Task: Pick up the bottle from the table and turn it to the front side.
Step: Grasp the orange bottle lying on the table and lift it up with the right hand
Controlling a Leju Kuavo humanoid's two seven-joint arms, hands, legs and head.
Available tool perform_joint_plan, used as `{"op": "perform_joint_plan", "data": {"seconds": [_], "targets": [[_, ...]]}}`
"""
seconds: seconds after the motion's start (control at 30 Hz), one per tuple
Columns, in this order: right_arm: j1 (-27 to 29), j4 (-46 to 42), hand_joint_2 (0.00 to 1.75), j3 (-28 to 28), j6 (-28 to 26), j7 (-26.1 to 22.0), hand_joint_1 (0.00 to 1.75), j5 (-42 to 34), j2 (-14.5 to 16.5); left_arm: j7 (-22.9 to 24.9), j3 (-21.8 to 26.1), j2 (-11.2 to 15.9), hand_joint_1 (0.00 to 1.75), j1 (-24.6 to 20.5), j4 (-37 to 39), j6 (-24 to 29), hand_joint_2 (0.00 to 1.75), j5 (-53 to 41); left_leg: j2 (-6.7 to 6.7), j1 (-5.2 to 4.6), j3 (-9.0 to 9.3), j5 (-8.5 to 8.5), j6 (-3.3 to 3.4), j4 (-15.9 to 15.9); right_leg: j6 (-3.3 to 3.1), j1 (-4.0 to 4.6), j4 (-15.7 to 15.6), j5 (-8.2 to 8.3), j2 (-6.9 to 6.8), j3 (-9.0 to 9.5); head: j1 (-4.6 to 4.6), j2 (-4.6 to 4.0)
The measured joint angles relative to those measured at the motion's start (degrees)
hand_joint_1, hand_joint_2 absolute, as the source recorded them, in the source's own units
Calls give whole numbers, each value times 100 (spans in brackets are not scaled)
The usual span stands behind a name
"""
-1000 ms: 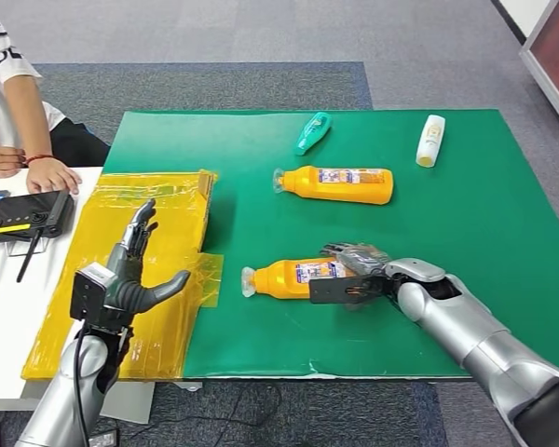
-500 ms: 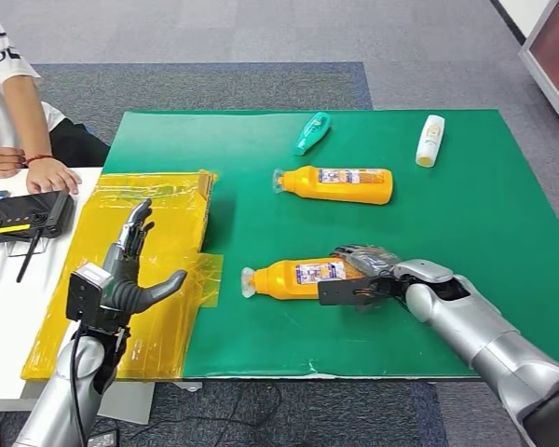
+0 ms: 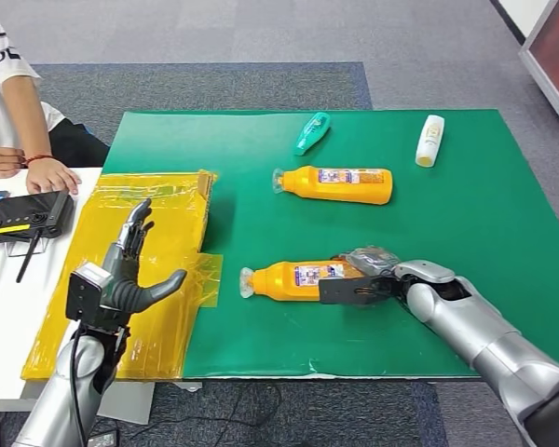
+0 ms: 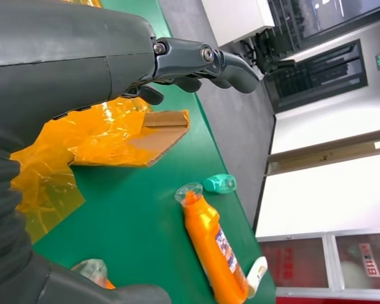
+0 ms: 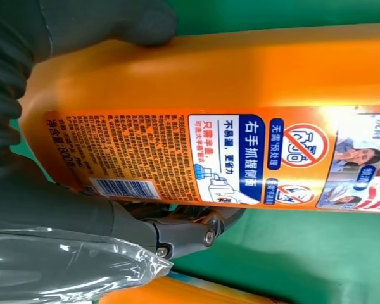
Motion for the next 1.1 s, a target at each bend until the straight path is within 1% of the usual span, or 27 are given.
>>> {"op": "perform_joint_plan", "data": {"seconds": [0.17, 0.27, 0.37, 0.5, 0.63, 0.73, 0.8, 0.9, 1.0, 1.1], "targets": [[53, 18, 175, -24, -48, -82, 175, -92, 0, 0, -1, 0, 0, -20, 7, 5, 175, 22, 0, 0, 1, 0, 0, 0, 0, 0, 0, 0, 0, 0, -1, 0], [129, 35, 175, -99, -63, -244, 175, -294, -2, 0, -4, 1, 0, -37, 19, -6, 175, 50, 0, 0, 1, 0, 0, 0, 0, 0, -1, 0, 0, 0, 0, 0], [267, 39, 175, -263, -15, -670, 175, -763, -68, -15, -10, 3, 0, -73, 53, -50, 175, 107, 0, 0, 1, 0, 0, 1, 0, 0, -2, 0, 0, 0, -1, 0], [640, -51, 175, -601, 27, -1317, 175, -1476, -217, -75, -15, 16, 0, -130, 115, -64, 175, 192, -2, 0, -4, -2, 3, 1, 1, 0, -3, -1, -3, 0, -1, 0], [1076, -153, 175, -1081, 60, -1764, 175, -1997, -309, -123, -24, 40, 0, -153, 179, -64, 175, 233, -3, 0, -9, -3, 4, 1, 1, -1, -5, -1, -4, -1, 1, 0], [1332, -174, 175, -1420, 87, -1986, 175, -2182, -308, -137, -29, 51, 0, -155, 216, -64, 175, 244, -3, 0, -12, -4, 5, 1, 2, -1, -5, -1, -4, -1, 0, 0], [1477, -176, 175, -1639, 129, -2144, 175, -2279, -270, -149, -31, 54, 0, -155, 237, -64, 175, 248, -3, 0, -13, -4, 6, 1, 2, -1, -5, -1, -5, -2, 0, 0], [1710, -188, 175, -1985, 263, -2451, 175, -2548, -132, -166, -33, 55, 0, -155, 256, -64, 175, 267, -3, 0, -13, -4, 6, 1, 1, 0, -5, -1, -5, -4, 0, 0], [1966, -269, 175, -2351, 505, -2803, 175, -2884, 79, -180, -35, 55, 0, -155, 265, -66, 175, 281, -2, 1, -15, -3, 4, 1, 1, 0, -5, -1, -5, -6, -1, 0], [2204, -444, 175, -2713, 790, -3078, 175, -3203, 370, -185, -37, 55, 0, -152, 269, -68, 175, 281, -2, 1, -16, -2, 3, 0, 1, 1, -5, -1, -4, -8, -1, 1]]}}
